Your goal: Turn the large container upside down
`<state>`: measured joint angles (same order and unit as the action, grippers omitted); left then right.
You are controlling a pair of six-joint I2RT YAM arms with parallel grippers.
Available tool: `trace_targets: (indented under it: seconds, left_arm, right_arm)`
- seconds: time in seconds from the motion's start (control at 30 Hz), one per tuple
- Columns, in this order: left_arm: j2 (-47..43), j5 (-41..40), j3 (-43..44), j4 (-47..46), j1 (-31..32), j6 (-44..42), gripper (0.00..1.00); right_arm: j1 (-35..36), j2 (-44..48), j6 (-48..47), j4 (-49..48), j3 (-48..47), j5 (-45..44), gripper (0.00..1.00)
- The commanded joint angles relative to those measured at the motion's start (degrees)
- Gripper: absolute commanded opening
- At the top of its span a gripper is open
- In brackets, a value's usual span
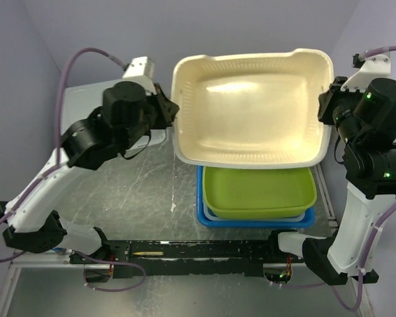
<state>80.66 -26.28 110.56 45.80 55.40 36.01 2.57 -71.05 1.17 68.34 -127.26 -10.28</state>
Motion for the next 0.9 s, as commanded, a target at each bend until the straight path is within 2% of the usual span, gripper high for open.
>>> trace_targets:
  seconds: [0.0, 0.1, 0.2, 0.27, 0.4, 0.53, 0.67, 0.87]
  left_arm:
    - [-3.1, -3.1, 3.7, 0.8, 2.2, -1.4, 0.07]
    - [-5.0, -11.5, 4.9, 6.8, 2.1, -0.1, 0.07]
    - [-9.4, -19.8, 2.6, 13.1, 2.1, 4.5, 0.07]
    - [-12.8, -24.1, 0.5, 17.7, 2.1, 8.6, 0.07]
    - [-17.7, -27.5, -2.4, 26.2, 2.1, 16.1, 0.07]
    - [-19.6, -28.3, -5.9, 33.0, 2.0, 22.8, 0.07]
    - [-21.2, -27.8, -12.0, 34.9, 1.9, 25.6, 0.07]
    - [-22.7, -25.1, -20.7, 34.9, 1.9, 27.7, 0.07]
  right_arm:
    - [0.2, -0.8, 14.2, -20.8, 5.1, 22.0, 0.0]
    - [0.3, 0.3, 20.0, -32.6, 14.1, 32.5, 0.0]
    - [0.6, 1.1, 26.9, -45.6, 23.7, 41.8, 0.0]
    - [3.7, -0.3, 29.5, -50.8, 27.1, 44.7, 0.0]
    - [23.1, -7.2, 19.8, -46.9, 22.9, 30.0, 0.0]
    - [33.6, -15.9, 17.2, -44.2, 18.0, 26.1, 0.0]
    - [36.4, -19.3, 17.2, -46.0, 21.3, 23.4, 0.0]
    - [36.6, -18.9, 18.3, -47.5, 30.0, 20.5, 0.0]
